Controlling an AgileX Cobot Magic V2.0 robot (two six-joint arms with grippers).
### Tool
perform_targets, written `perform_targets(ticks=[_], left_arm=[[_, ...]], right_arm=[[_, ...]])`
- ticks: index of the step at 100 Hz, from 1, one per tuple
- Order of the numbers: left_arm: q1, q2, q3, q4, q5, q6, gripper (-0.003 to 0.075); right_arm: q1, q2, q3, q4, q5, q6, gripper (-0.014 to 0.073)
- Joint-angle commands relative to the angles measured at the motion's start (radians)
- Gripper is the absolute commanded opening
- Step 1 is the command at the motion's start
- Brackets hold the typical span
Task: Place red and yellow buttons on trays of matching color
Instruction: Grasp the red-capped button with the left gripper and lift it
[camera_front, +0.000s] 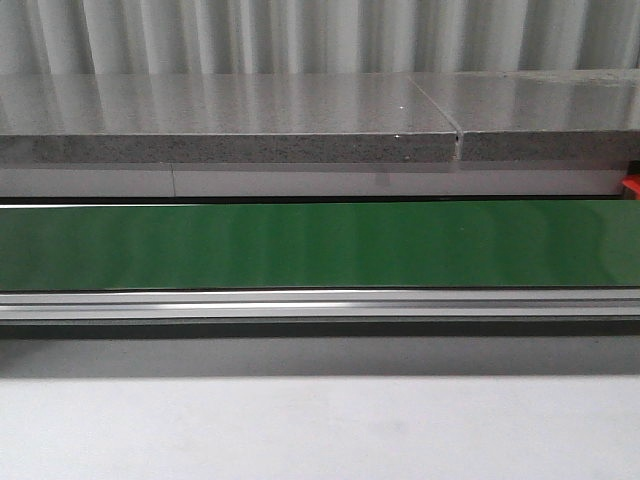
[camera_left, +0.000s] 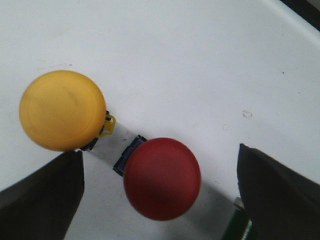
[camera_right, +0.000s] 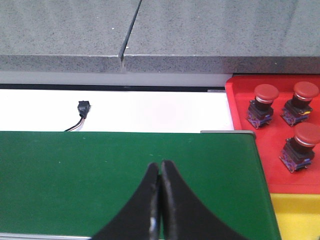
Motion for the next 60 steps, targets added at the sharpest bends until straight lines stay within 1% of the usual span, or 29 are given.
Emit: perform_targets(ticks=[1,23,31,36,43,48,50,55,60], left_arm=[[0.005,-0.029,-0.042,-0.023,-0.042,-0.012,0.0606],[0.007,-0.006,-0.046,-0.032,-0.069,-0.012,0.0605],[0.007,-0.006,-0.046,-0.032,-0.071,-0.012,0.0565],[0.007,-0.006,-0.046,-0.032,-0.069,-0.012,0.0511],[0.007,-0.006,-0.046,-0.032,-0.061,-0.012,0.0405],[0.007,-0.006,-0.046,-0.032,-0.056,-0.012,0.0307],[0.007,-0.006,-0.046,-0.032,-0.053,-0.012,0.0281],[0.007,-0.006,-0.046,-0.032,-0.042,-0.011,0.0185],[0.007,-0.008,-0.046,-0.032,-0.027,-0.008,0.0109]], right_arm=[[0.0,-0.004,-0.032,0.012,-0.061,-0.006,-0.0067],[0.0,-0.004,-0.032,0.012,-0.061,-0.006,-0.0067],[0.0,-0.004,-0.032,0.012,-0.061,-0.006,-0.0067],[0.0,-0.004,-0.032,0.012,-0.061,-0.006,-0.0067],[0.0,-0.004,-0.032,0.012,-0.061,-0.006,-0.0067],[0.0,-0.004,-0.032,0.012,-0.061,-0.006,-0.0067],[0.0,-0.004,-0.032,0.012,-0.061,-0.006,-0.0067],[0.0,-0.004,-0.032,0.012,-0.061,-0.006,-0.0067],[0.0,-0.004,-0.032,0.012,-0.061,-0.006,-0.0067]])
